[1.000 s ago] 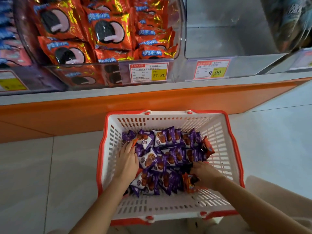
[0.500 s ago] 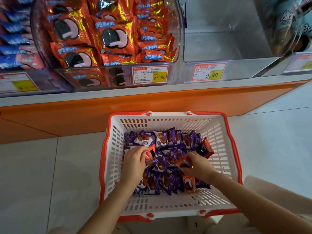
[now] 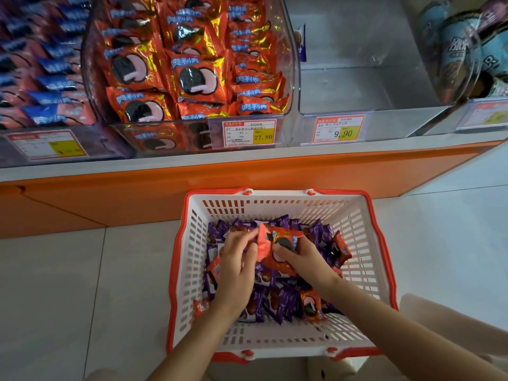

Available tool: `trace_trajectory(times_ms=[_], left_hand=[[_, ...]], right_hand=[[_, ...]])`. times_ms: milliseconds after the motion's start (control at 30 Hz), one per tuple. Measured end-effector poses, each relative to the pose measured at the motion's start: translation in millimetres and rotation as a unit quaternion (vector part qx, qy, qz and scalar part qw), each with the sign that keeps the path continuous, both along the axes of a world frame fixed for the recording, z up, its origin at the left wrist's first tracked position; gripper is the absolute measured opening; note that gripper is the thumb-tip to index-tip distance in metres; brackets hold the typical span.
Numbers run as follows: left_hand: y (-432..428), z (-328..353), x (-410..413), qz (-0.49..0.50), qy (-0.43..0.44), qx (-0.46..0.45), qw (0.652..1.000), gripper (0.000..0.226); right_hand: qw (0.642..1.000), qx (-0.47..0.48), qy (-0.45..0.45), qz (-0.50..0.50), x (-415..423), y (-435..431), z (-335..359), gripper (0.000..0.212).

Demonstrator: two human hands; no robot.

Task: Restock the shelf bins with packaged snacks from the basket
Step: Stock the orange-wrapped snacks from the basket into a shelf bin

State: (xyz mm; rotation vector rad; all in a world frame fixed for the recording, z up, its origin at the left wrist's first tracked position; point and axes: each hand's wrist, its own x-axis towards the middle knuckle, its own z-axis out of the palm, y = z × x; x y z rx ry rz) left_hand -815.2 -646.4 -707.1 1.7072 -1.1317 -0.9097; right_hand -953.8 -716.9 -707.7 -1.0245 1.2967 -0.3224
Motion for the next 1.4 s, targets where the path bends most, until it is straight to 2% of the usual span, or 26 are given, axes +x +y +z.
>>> trace_trajectory(times_ms=[133, 267, 333, 467, 567, 633, 700, 833, 967, 1067, 1167, 1267, 1400], left_hand=[[-2, 20, 10, -0.061, 0.052, -0.006, 0.997, 0.027], [-9, 36, 23, -0.100, 0.064, 0.043, 0.992, 0.056], [-12, 40, 30, -0.138, 0.012, 0.051, 0.989, 0.059], [-15, 49, 45, -0.207, -0.124, 0.050, 0.969, 0.034], [-14, 60, 47, -0.221, -0.186, 0.087, 0.953, 0.033], [-14, 68, 50, -0.204, -0.198, 0.081, 0.955, 0.036], [-15, 80, 55, -0.170, -0.172, 0.062, 0.968, 0.036], [-16, 107, 66, -0.117, -0.164, 0.063, 0.978, 0.023], [-17, 122, 81, -0.069, -0.139, 0.032, 0.987, 0.020], [-24, 135, 95, -0.042, -0.241, -0.020, 0.969, 0.017], [-37, 152, 113, -0.020, -0.350, -0.078, 0.933, 0.030], [-52, 172, 127, -0.009, -0.391, -0.084, 0.916, 0.038], [-77, 189, 142, 0.001, -0.430, -0.105, 0.897, 0.040]], right_hand=[[0.998, 0.002, -0.041, 0.046, -7, -6, 25, 0.018], [0.991, -0.002, -0.105, 0.078, -9, -8, 55, 0.022], [0.989, -0.016, -0.105, 0.098, -8, -8, 66, 0.019], [0.988, -0.038, -0.082, 0.129, -5, -8, 75, 0.023], [0.990, -0.054, -0.061, 0.118, -2, -12, 78, 0.020], [0.988, -0.096, -0.028, 0.120, 1, -17, 83, 0.022], [0.983, -0.132, -0.009, 0.131, 5, -24, 91, 0.027], [0.977, -0.117, 0.015, 0.177, 9, -38, 104, 0.041], [0.962, -0.183, 0.046, 0.195, 11, -43, 121, 0.037], [0.956, -0.239, 0.011, 0.172, 15, -48, 138, 0.033], [0.947, -0.277, -0.017, 0.164, 19, -56, 156, 0.028], [0.938, -0.319, -0.002, 0.137, 30, -69, 171, 0.029], [0.910, -0.411, 0.028, 0.042, 56, -94, 191, 0.034]])
